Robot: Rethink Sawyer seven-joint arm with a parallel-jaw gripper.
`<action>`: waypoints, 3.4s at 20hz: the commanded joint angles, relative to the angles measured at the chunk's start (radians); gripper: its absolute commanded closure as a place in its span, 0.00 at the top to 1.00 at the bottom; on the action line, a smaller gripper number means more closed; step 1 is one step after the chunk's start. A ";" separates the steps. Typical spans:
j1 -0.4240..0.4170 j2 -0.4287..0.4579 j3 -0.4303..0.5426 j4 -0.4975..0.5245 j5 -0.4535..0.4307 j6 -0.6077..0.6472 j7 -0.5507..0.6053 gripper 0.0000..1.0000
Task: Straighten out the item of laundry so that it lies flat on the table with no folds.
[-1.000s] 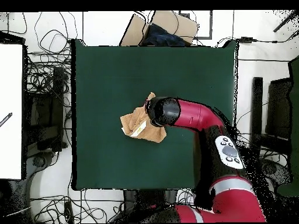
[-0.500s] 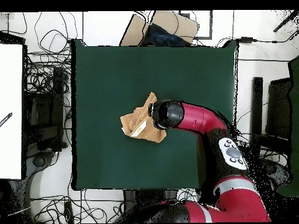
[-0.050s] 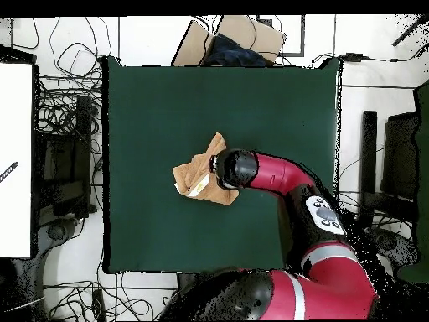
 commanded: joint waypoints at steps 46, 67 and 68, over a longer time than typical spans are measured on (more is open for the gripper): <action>0.066 0.298 0.039 -0.069 -0.038 -0.260 0.114 1.00; 0.078 0.241 0.029 -0.041 -0.040 -0.249 0.127 0.00; 0.075 0.224 0.032 -0.025 -0.035 -0.245 0.131 0.00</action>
